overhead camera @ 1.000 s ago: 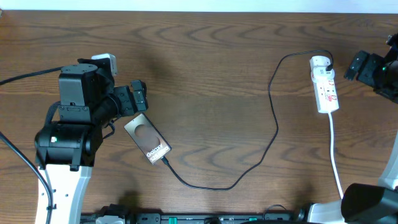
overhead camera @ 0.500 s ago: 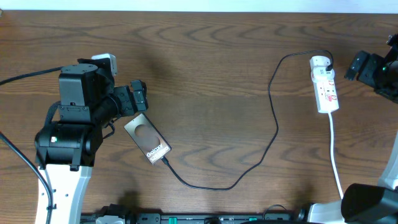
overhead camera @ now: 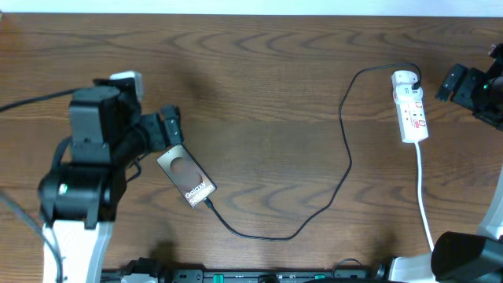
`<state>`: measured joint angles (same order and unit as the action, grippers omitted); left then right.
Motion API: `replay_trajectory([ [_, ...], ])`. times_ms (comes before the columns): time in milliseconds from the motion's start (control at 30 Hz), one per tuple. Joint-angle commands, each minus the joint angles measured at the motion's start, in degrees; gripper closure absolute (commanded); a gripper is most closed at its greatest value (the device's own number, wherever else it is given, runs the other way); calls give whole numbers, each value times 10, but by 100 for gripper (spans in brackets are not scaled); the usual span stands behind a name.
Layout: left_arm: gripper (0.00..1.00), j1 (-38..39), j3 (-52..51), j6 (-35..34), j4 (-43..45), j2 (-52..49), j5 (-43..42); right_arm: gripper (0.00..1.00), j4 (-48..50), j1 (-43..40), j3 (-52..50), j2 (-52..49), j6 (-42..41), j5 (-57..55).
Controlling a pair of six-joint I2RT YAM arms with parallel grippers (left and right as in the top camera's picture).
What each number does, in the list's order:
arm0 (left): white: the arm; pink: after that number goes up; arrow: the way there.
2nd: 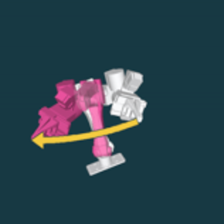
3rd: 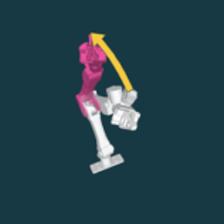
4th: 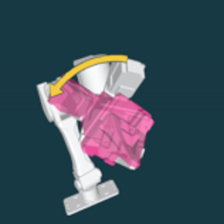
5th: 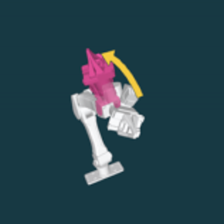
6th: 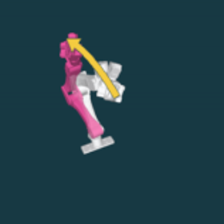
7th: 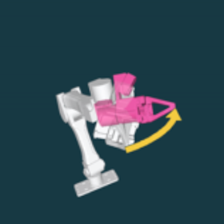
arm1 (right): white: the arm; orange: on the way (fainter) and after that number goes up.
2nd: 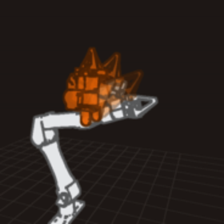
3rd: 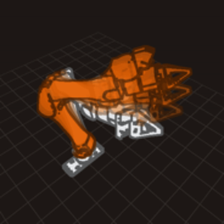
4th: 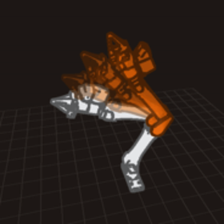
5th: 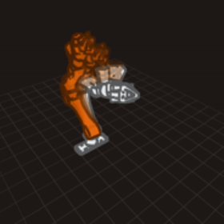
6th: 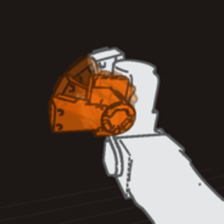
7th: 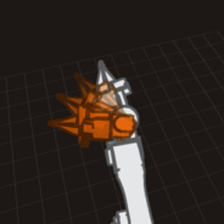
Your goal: Plug charger to phone and switch on socket
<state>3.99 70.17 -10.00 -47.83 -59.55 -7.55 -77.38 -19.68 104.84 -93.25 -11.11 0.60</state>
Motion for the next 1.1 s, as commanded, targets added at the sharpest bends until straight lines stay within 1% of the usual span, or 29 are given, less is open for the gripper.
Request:
replay_trajectory([
  [0,0,3,-20,14,4,71,42,1,-2,6,2,7,-7,-5],
  [100,0,3,-83,14,62,140,57,1,-2,6,2,7,-7,-5],
  [167,0,3,-148,15,135,198,57,1,-2,6,2,7,-7,-5],
  [367,1,2,-396,17,410,385,57,1,-2,6,2,7,-7,-5],
  [433,0,-2,-472,19,489,438,57,1,-2,6,2,7,-7,-5],
  [533,0,-12,-559,19,567,497,57,1,-2,6,2,7,-7,-5],
  [633,0,-23,-611,19,591,534,57,1,-2,6,2,7,-7,-5],
  [767,0,-39,-654,19,589,570,57,1,-2,6,2,7,-7,-5],
  [867,0,-48,-673,19,571,593,57,1,-2,6,2,7,-7,-5],
  [1067,0,-50,-690,27,530,595,57,1,-2,6,2,7,-7,-5],
])
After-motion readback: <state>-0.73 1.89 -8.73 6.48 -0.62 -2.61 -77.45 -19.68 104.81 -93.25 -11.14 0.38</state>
